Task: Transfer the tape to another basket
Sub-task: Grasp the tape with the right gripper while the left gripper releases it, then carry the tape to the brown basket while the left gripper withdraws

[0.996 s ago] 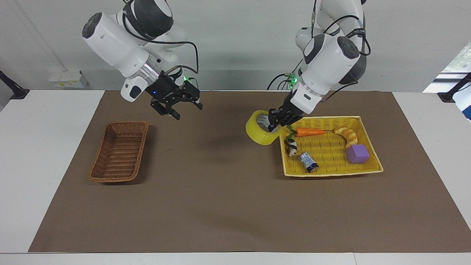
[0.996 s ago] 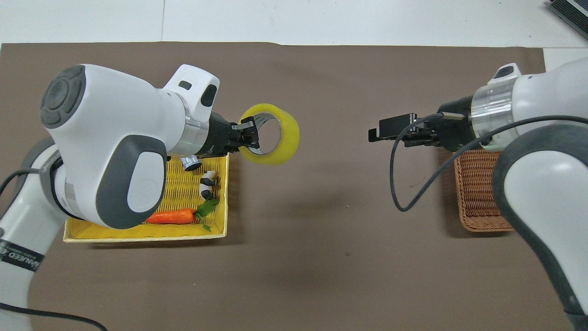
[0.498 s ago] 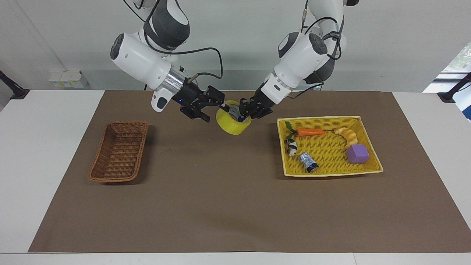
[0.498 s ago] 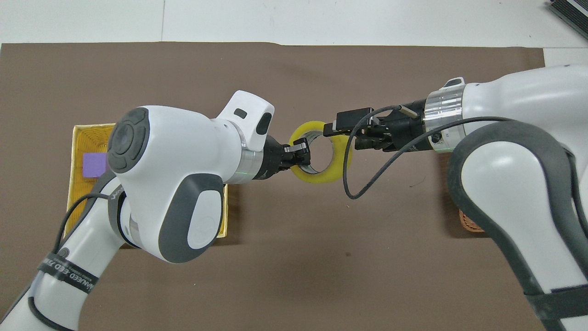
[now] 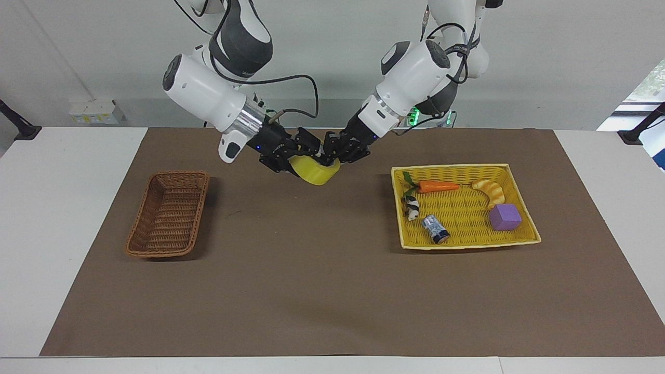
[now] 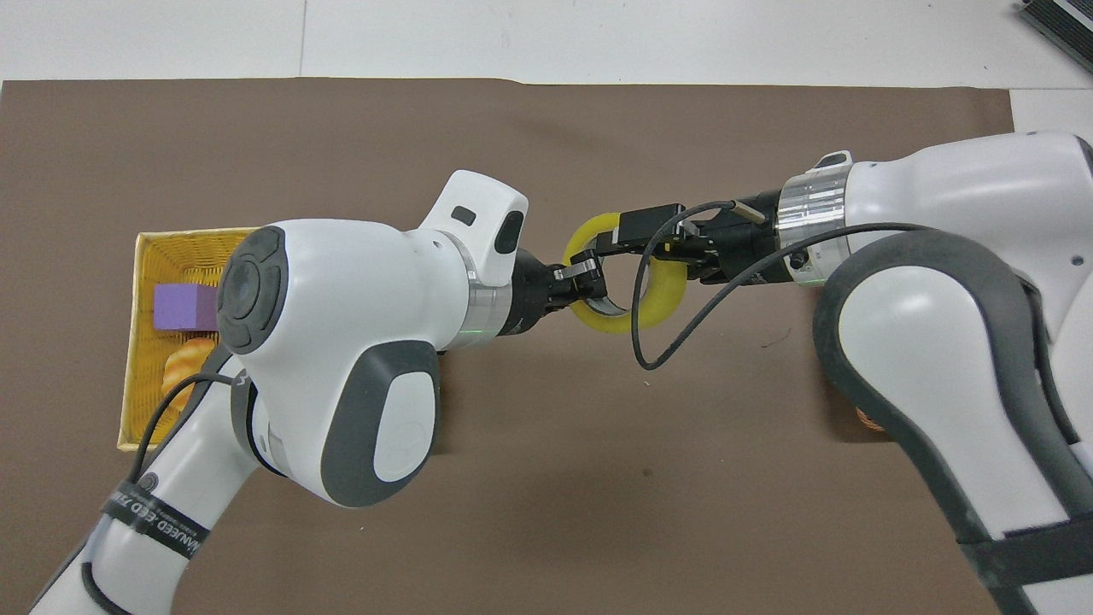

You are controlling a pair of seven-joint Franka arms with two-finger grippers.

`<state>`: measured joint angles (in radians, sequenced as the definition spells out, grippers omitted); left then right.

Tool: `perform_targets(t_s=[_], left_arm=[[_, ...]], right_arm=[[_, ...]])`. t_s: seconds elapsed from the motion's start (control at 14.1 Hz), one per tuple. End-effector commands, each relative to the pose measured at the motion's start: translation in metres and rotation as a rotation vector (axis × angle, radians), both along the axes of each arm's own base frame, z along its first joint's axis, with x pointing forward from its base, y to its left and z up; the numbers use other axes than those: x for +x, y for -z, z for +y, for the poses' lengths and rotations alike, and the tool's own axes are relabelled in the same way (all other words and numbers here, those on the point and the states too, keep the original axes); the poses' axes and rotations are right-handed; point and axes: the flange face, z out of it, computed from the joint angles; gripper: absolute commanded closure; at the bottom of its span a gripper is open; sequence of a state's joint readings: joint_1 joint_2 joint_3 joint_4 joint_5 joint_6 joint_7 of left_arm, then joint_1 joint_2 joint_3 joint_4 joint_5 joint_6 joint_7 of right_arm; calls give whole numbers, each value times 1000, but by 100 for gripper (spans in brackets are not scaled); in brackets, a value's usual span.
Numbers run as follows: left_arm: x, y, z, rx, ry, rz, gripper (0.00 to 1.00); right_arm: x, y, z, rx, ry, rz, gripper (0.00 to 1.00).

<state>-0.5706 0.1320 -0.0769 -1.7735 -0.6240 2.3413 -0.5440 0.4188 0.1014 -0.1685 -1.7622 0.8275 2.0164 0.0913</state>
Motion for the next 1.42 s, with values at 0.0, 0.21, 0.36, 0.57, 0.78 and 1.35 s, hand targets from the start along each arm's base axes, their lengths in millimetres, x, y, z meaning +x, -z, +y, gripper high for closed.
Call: perform_targets(t_s=[0.0,0.21,0.36,0.57,0.78,1.35], left_arm=[[-6,-8,4,-31,-28,-7,100],[1,-9,10,-28,-33,-19,51],[2,-14,14,-31,-38,-14,0],[7,-25,34,-39,-95,32,0],[21,-29,69,-15,-122,71,0],[56,-14,168,331,-70,18,0]], right_arm=[[-5,1,-4,23,43,29,100],[-4,1,-3,18,52,33,100],[-3,0,-2,17,52,31,100],[-3,1,-2,12,46,26,100],[-3,0,-2,3,40,17,100],[-8,36,-55,-386,-229,-81,100]])
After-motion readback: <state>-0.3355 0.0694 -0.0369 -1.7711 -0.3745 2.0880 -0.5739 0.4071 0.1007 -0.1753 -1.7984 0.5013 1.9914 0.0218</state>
